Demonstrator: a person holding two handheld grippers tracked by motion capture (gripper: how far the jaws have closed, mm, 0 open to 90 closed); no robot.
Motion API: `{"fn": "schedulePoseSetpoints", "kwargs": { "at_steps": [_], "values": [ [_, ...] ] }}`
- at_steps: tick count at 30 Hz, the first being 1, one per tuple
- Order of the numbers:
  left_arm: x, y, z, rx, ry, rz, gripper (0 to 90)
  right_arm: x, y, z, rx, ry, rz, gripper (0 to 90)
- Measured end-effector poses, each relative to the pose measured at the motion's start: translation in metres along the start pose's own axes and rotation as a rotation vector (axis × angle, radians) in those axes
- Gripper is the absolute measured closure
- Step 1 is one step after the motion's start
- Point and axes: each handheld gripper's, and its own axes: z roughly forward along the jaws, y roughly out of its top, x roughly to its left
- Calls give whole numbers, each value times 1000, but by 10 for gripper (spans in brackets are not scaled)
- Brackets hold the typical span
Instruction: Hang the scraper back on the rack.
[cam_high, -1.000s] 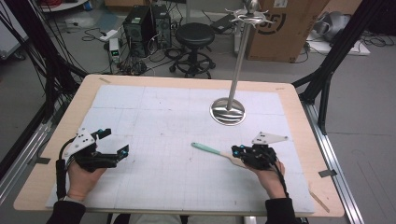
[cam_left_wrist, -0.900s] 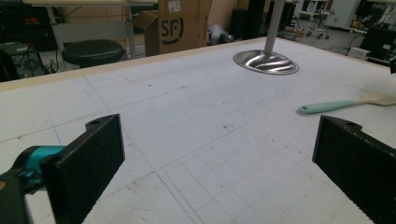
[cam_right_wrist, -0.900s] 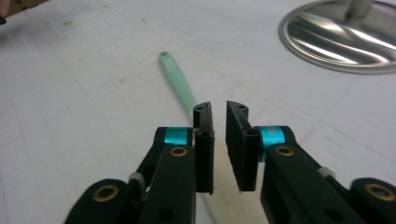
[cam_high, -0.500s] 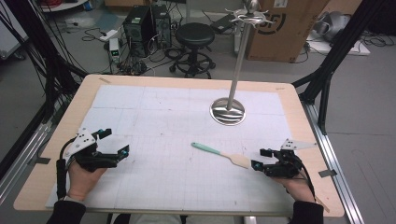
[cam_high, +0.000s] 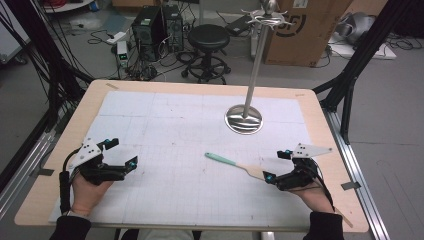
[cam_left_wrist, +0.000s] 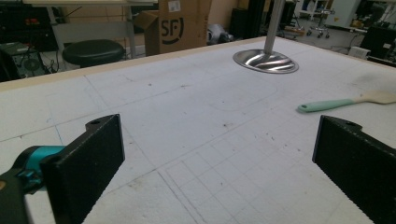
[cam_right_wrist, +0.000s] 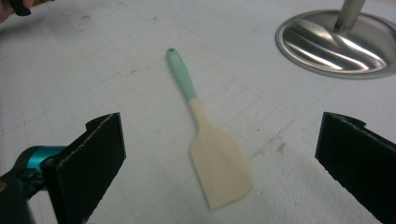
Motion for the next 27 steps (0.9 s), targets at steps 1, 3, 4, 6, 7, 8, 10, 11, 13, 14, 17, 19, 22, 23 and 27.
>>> {"fn": "schedulePoseSetpoints", "kwargs": {
  "at_steps": [1,3,4,6,7,8,10,11,13,14,17,19,22,23,27],
  "values": [
    [0,0,0,1,0,1,27,1,3,2,4,5,-8,3],
    [0,0,0,2,1,1,27,2,8,6,31,17,-34,3],
    [0,0,0,2,1,0,27,2,11,9,55,19,-49,3],
    [0,0,0,-1,0,-1,27,3,17,14,93,22,-78,4],
    [0,0,0,-4,-1,-3,27,3,24,19,132,35,-107,3],
    [0,0,1,-5,-3,-5,27,3,27,22,154,38,-120,4],
    [0,1,3,-8,-7,-12,27,3,30,25,178,46,-132,4],
    [0,1,5,-7,-10,-13,27,3,32,28,195,52,-133,4],
    [-1,0,7,-3,-18,-12,27,3,38,34,239,69,-144,6],
    [-2,0,8,-3,-22,-11,27,3,40,36,258,73,-154,13],
    [-2,1,6,-5,-22,-10,27,4,46,45,315,75,-180,24],
    [-2,1,5,-11,-19,-14,27,4,48,52,353,81,-203,43],
    [-2,1,6,-6,-19,-11,27,3,51,63,431,76,-224,78],
    [-2,1,6,-6,-21,-10,27,2,52,67,451,77,-231,106],
    [-1,0,7,-3,-26,-22,28,3,56,78,512,72,-247,154]
  ]
}}
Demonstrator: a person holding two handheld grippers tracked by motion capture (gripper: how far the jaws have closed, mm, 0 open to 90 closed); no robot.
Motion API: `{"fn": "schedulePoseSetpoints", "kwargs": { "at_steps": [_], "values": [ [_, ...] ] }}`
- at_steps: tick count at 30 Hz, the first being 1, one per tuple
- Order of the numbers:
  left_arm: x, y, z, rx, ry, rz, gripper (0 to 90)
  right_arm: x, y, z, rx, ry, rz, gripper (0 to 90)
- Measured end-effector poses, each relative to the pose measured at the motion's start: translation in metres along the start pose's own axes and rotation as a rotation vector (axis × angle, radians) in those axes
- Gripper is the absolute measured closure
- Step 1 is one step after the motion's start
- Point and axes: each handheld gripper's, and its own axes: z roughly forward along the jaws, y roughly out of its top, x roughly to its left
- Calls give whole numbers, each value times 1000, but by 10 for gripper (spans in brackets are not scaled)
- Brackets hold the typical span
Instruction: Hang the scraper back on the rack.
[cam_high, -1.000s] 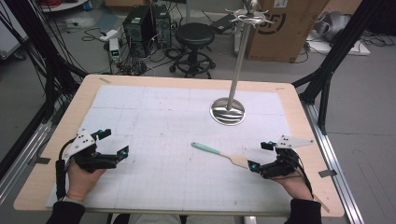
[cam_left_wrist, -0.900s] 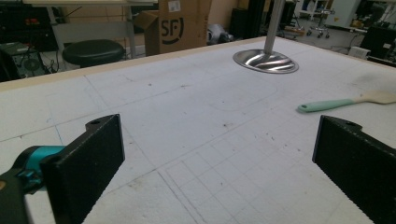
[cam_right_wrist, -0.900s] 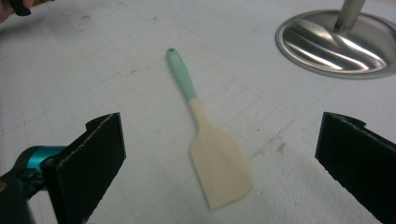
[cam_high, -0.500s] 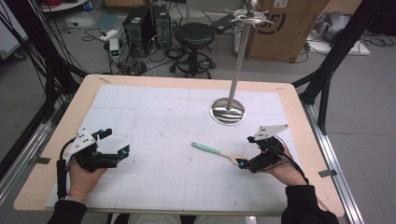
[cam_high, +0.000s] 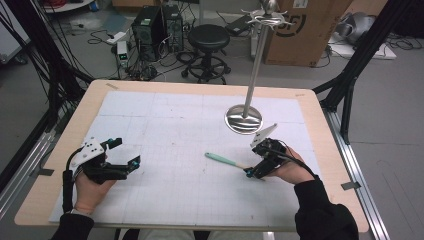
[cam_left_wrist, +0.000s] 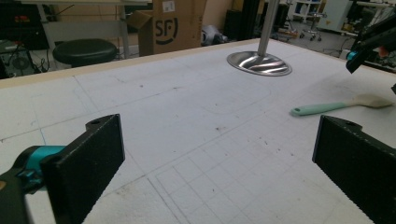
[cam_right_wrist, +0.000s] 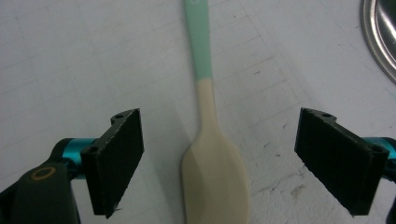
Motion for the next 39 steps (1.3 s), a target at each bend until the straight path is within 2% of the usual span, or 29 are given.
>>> {"fn": "schedulePoseSetpoints", "kwargs": {
  "at_steps": [4,8,10,11,12,14,15,17,21,25,31,32,37,38,39],
  "values": [
    [0,0,0,-2,-1,-1,28,-4,11,7,68,-20,-6,173],
    [0,0,-1,-3,-2,3,28,-3,23,15,112,-1,-45,267],
    [0,0,-1,-2,-1,3,28,-2,28,19,159,-9,-81,332],
    [0,0,0,-2,-1,2,28,0,32,23,202,-7,-99,411],
    [0,0,-1,-3,-1,2,28,0,32,23,202,-7,-99,411],
    [0,0,-1,-3,-3,2,28,1,37,28,247,12,-128,511],
    [0,0,0,-2,-3,2,28,1,37,28,247,12,-128,511],
    [1,0,0,-2,-3,0,28,2,38,33,287,17,-136,570],
    [1,0,-1,-2,-3,1,28,2,40,37,313,20,-135,612],
    [0,0,0,-1,-2,1,28,5,46,39,335,13,-155,662],
    [1,0,0,-3,-4,0,28,5,55,45,398,29,-163,710],
    [1,0,0,-1,-4,1,28,5,56,45,409,37,-141,720],
    [1,0,0,-2,-2,-2,28,3,58,47,412,48,-145,790],
    [1,0,-1,-3,-2,-3,28,3,58,46,419,49,-133,796],
    [1,0,-1,-4,-1,-4,28,2,57,46,415,49,-146,799]
  ]
}}
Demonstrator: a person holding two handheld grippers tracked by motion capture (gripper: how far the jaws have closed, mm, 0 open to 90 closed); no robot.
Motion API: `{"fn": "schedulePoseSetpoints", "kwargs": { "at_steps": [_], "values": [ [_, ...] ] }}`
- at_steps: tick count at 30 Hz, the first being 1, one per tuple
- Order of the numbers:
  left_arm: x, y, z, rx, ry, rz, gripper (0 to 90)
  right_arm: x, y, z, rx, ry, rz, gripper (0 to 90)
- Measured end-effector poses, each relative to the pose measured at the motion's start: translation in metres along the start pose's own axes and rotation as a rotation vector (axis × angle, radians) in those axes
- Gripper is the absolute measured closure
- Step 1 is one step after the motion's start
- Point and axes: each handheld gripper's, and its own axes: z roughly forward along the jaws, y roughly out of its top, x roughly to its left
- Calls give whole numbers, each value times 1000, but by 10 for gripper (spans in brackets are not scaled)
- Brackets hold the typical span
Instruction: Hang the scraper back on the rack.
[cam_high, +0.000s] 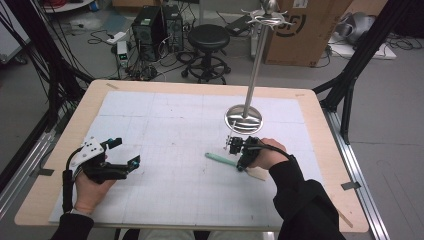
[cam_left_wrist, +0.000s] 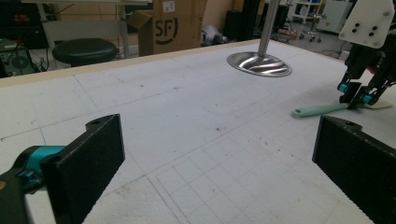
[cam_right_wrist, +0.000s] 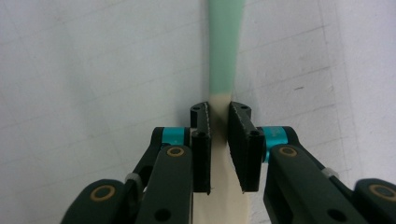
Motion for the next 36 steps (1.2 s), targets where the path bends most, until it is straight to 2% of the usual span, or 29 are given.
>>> {"fn": "schedulePoseSetpoints", "kwargs": {
  "at_steps": [3,6,7,13,17,19,21,22,23,24,26,27,28,29,31,36],
  "values": [
    [0,0,0,1,-1,2,28,2,0,0,-2,0,19,802],
    [0,0,0,2,-1,-1,28,4,1,-1,9,-13,0,803],
    [1,0,0,1,-2,0,28,5,0,-3,6,-13,13,803],
    [1,0,0,3,1,1,28,5,-14,-22,-102,-39,38,803],
    [0,0,0,2,3,3,28,7,-30,-35,-186,-48,62,803],
    [0,0,0,6,4,5,28,7,-38,-39,-222,-72,85,803],
    [0,0,0,6,4,5,28,8,-48,-43,-264,-71,121,803],
    [0,0,0,6,4,5,28,8,-52,-45,-289,-72,135,803],
    [0,0,0,8,5,5,28,7,-62,-49,-341,-70,159,803],
    [0,0,0,8,6,4,28,7,-62,-49,-341,-70,159,803],
    [0,0,0,8,6,4,28,6,-71,-53,-395,-77,178,803],
    [0,0,0,8,8,4,28,6,-75,-55,-428,-77,185,803],
    [0,0,0,8,8,7,28,6,-84,-60,-500,-86,179,804],
    [0,0,0,3,8,6,28,6,-84,-60,-500,-86,179,804],
    [0,0,-1,2,6,7,28,5,-91,-61,-571,-76,187,803],
    [0,0,0,5,9,8,28,3,-103,-66,-684,-92,227,804]
  ]
}}
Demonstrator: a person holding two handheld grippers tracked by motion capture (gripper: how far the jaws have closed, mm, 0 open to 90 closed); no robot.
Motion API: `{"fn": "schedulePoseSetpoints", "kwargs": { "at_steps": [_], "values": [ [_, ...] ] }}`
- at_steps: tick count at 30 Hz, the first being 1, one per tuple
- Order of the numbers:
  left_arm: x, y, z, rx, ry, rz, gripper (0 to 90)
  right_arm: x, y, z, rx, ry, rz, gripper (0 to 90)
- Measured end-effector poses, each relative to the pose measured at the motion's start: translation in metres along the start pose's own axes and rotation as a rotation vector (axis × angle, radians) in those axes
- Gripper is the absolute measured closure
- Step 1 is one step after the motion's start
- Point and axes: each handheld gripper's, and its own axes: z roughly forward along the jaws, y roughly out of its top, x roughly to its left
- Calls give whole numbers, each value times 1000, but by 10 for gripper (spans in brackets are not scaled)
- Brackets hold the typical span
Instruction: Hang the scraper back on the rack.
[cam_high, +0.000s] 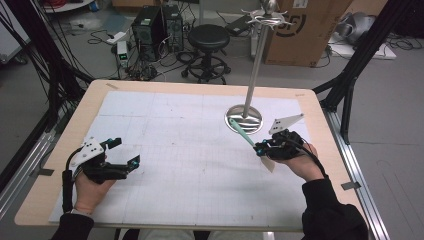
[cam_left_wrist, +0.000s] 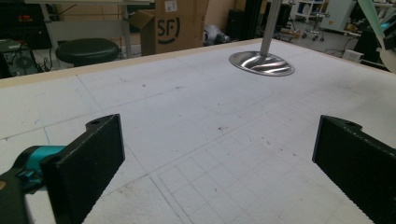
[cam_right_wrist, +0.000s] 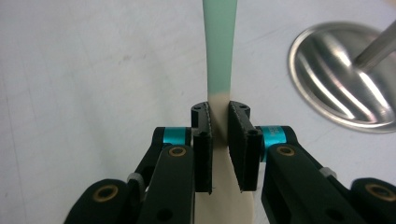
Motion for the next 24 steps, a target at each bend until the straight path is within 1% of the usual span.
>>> {"fn": "schedulePoseSetpoints", "kwargs": {
  "at_steps": [1,2,6,7,8,9,11,13,15,16,17,19,20,22,24],
  "values": [
    [0,0,0,0,0,0,28,-1,-1,-2,-35,-3,7,803],
    [0,0,0,-1,-1,0,28,-3,-1,-4,-68,-18,10,803],
    [0,0,0,-1,0,-2,28,-8,0,-13,-174,-46,63,803],
    [0,0,0,-1,0,-2,28,-9,0,-15,-198,-57,70,803],
    [0,0,0,-1,0,-2,28,-12,0,-19,-243,-74,93,803],
    [0,0,0,-1,-1,-2,28,-12,0,-19,-243,-74,93,803],
    [0,0,0,0,0,-2,28,-14,-1,-23,-283,-97,119,803],
    [0,0,0,0,-1,-1,28,-16,-2,-26,-314,-118,130,803],
    [0,0,0,1,-1,0,28,-19,-3,-28,-333,-132,138,804],
    [0,0,0,0,-2,-1,28,-21,-4,-29,-345,-147,147,804],
    [0,0,0,-1,-3,-3,28,-23,-4,-31,-355,-152,163,803],
    [0,0,0,-3,-2,-7,28,-27,-6,-33,-388,-173,180,803],
    [0,0,0,-3,-1,-9,28,-30,-6,-35,-404,-173,193,803],
    [0,0,0,-1,-2,-9,28,-33,-6,-38,-425,-192,215,803],
    [0,0,0,3,-2,-4,28,-37,-5,-41,-435,-208,224,803]
  ]
}}
